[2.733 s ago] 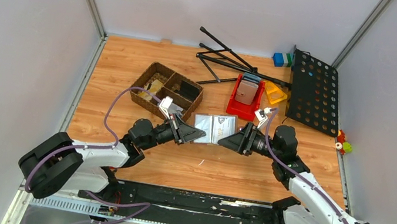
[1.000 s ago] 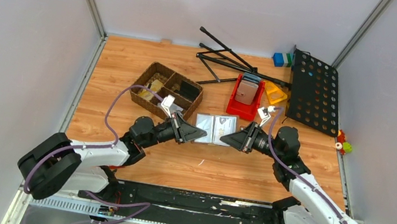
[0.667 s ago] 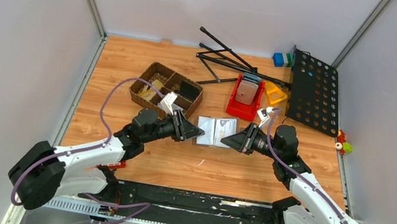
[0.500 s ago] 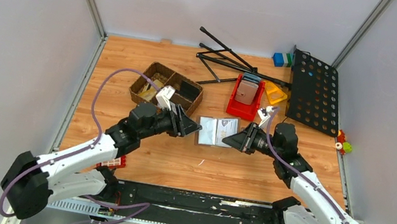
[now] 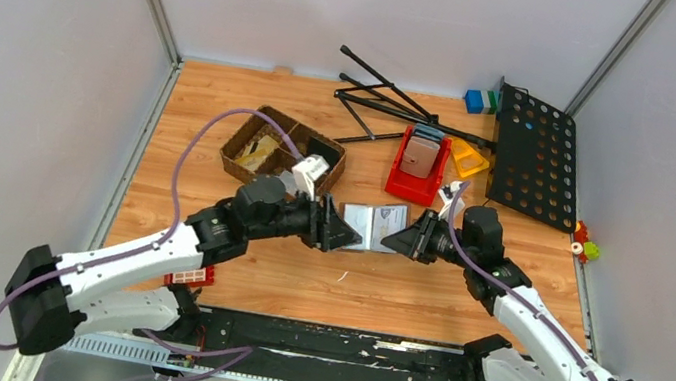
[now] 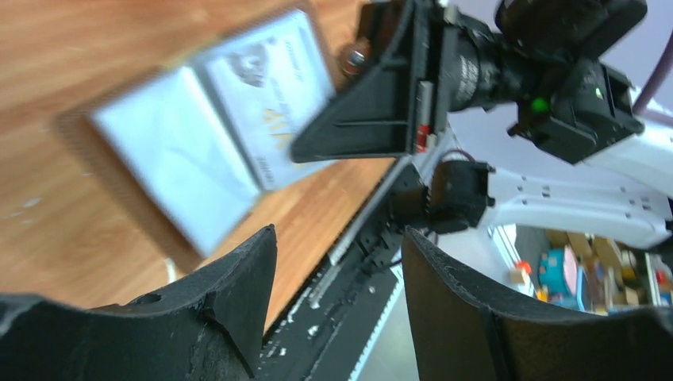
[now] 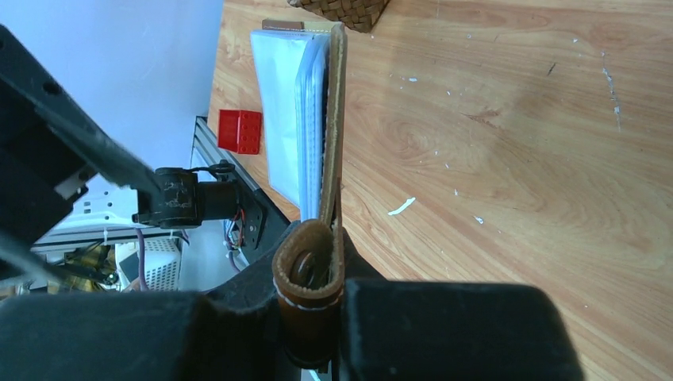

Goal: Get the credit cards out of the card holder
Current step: Remove the credit card from the card holder.

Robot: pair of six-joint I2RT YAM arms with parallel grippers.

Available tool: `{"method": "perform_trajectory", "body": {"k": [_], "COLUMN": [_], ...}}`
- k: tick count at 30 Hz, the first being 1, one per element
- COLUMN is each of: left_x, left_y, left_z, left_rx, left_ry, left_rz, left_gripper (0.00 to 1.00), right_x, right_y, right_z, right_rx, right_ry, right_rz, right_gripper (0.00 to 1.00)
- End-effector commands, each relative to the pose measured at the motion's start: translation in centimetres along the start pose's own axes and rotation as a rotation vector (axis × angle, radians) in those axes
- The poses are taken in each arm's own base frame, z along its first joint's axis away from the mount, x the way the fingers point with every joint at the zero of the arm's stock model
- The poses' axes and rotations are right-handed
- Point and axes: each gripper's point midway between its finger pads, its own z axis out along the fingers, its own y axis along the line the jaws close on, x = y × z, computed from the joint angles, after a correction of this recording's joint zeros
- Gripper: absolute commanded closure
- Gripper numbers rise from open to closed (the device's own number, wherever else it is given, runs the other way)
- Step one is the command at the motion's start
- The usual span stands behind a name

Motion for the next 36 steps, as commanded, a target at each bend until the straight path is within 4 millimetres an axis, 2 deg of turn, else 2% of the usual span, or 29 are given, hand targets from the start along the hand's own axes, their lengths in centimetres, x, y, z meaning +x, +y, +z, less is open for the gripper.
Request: {"method": "perform_trajectory", "body": {"k": [1, 4, 7, 11, 14, 16, 26, 30, 36], "left_x": [-1.0, -0.4, -0.1, 0.3, 0.3, 0.2, 0.2, 0.3, 0.1], "left_y": [-4.6, -4.6, -3.6, -1.7, 1.0, 1.8, 2.7, 2.4, 1.5], "left_z": [2.4, 4.3, 5.3, 6.0, 5.9, 5.7, 5.2, 5.0, 4.5], "left_rx": [0.136, 0.150, 0.114, 0.044, -0.026, -0.012, -0.009, 0.007, 0.042], "left_ry": [-0.007, 0.031, 0.037, 0.053, 0.036, 0.019, 0.028, 0.035, 0.036], "left_rz": [0.013, 0.004, 0.001, -0.005, -0.059, -0.100, -0.114, -0.108, -0.091], "left_gripper": [0.35, 0.37, 0.37, 0.38, 0.41, 0.43, 0.64, 0.70, 0.74], "right_x": [-1.6, -1.4, -1.6, -1.5, -1.4, -1.3, -1.0, -1.0, -1.0], "right_y": [2.4, 2.5, 3.0, 3.5, 3.8, 4.0, 4.5, 4.5, 4.7], "right_z": [-0.2, -0.4, -0.6, -0.9, -1.1, -1.1, -1.0, -1.0, -1.1], "right_rx": [-0.077, -0.085, -0.112, -0.135, -0.155, -0.171, -0.215, -0.215, -0.222], "right_ry": [-0.044, -0.043, -0.059, -0.068, -0.070, -0.067, -0.052, -0.052, -0.055], "right_rz": [-0.062, -0.063, -0.078, -0.090, -0.095, -0.096, -0.083, -0.082, -0.078], "right_gripper": [1.00, 1.00, 1.00, 1.00, 1.00, 1.00, 1.00, 1.00, 1.00]}}
